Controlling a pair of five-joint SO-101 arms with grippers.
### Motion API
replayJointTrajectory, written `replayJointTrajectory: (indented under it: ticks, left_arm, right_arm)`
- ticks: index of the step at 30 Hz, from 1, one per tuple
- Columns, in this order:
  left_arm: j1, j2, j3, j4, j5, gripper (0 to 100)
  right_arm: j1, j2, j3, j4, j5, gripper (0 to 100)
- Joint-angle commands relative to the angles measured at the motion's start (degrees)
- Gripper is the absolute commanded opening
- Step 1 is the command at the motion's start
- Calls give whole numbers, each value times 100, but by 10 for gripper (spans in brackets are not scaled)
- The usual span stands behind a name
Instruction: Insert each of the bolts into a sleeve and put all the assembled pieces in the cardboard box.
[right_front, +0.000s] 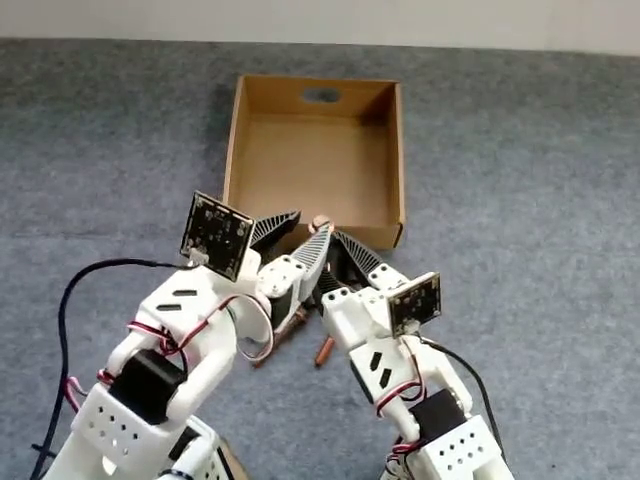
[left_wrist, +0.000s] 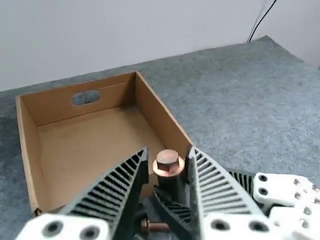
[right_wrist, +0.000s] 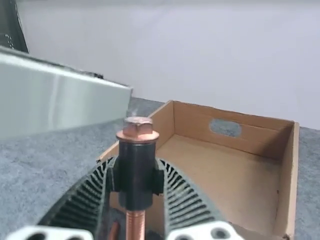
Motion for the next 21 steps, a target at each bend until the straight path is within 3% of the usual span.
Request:
replayJointTrajectory:
  ticks: [1,7,15,21]
  left_arm:
    - [-549,-84,-31,26,18,100]
    - [-1622,-48,303,-9,-360,8]
    - [-1684,-101,1692,-457,-607,9]
    - [-1692,-101,2527,-1424,-607,10]
  right_arm:
    - [-4,-84,796,-13,-18,5]
    - [-4,-66,796,-4,-44,5]
    - [154,-66,620,40,-26,5]
    - [549,-22,-1059,1578,-9,5]
